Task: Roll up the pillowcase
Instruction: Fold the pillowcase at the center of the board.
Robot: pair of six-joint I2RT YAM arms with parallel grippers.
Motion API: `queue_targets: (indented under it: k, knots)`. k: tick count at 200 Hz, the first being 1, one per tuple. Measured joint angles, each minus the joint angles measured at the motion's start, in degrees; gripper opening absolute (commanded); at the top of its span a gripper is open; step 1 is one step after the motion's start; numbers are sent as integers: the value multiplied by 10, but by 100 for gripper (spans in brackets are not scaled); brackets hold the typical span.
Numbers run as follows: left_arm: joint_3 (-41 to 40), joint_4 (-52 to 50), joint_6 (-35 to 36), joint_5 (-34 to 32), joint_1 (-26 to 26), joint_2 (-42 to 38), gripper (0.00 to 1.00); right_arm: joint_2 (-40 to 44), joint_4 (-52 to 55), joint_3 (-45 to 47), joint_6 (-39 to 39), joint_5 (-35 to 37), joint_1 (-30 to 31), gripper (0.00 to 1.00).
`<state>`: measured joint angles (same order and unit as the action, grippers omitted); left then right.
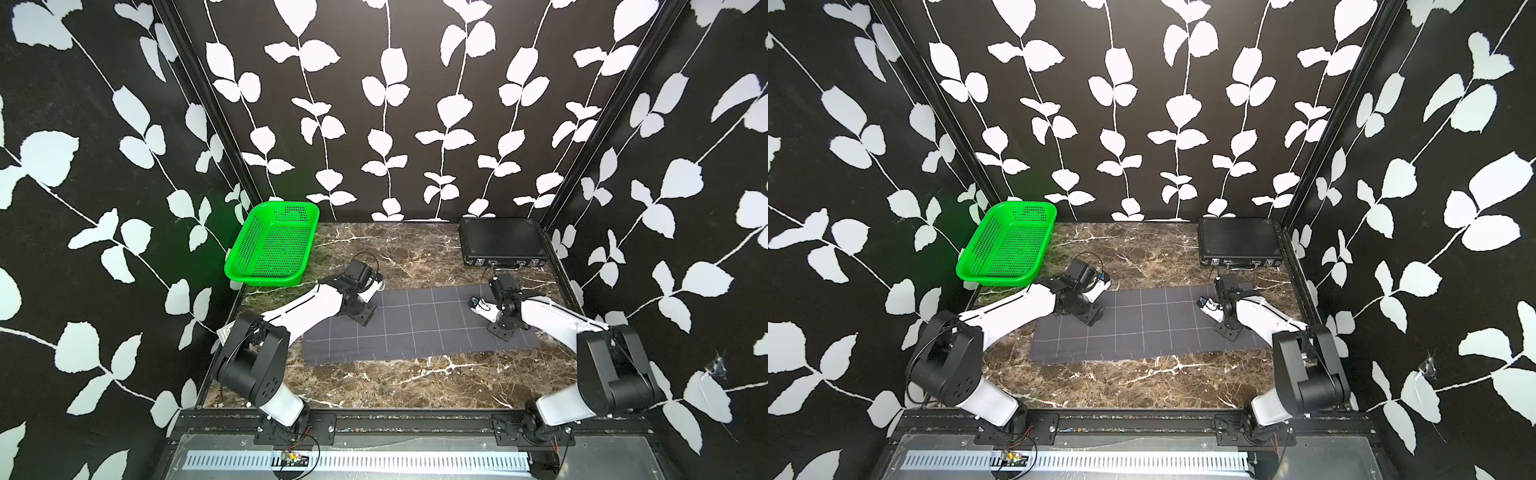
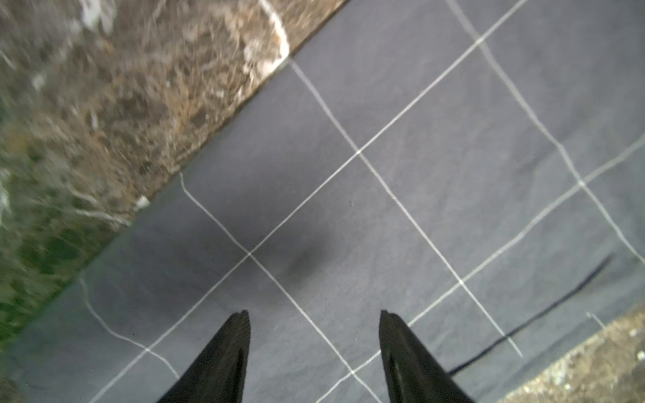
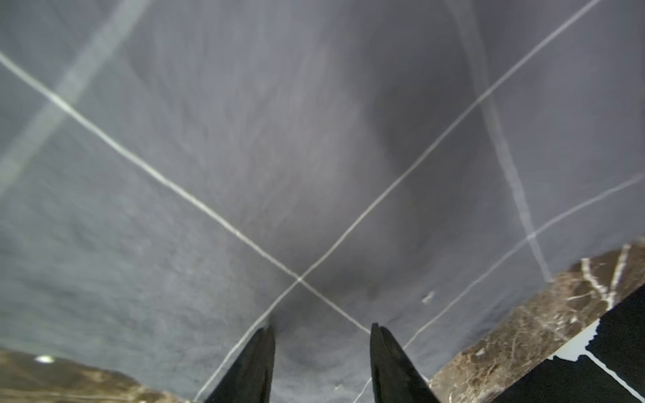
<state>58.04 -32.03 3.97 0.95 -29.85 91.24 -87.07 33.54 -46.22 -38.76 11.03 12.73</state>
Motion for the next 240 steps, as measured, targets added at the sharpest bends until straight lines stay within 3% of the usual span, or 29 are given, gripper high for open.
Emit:
queue_targets:
  k: [39, 73, 124, 196, 240]
  knots:
    - [3, 0, -54, -3, 0, 58, 60, -10, 29, -6, -11, 29, 1, 47]
    - [46, -11, -54, -3, 0, 107, 59, -7, 54, -3, -18, 36, 3, 48]
    - [173, -29, -5, 7, 8, 205, 59, 35, 101, 23, -15, 31, 31, 48]
    - [382, -86, 89, 22, 37, 341, 59, 21, 144, 26, 20, -31, 98, 46]
    - [438, -100, 130, 23, 42, 371, 60, 89, 146, -15, 51, -56, 96, 48]
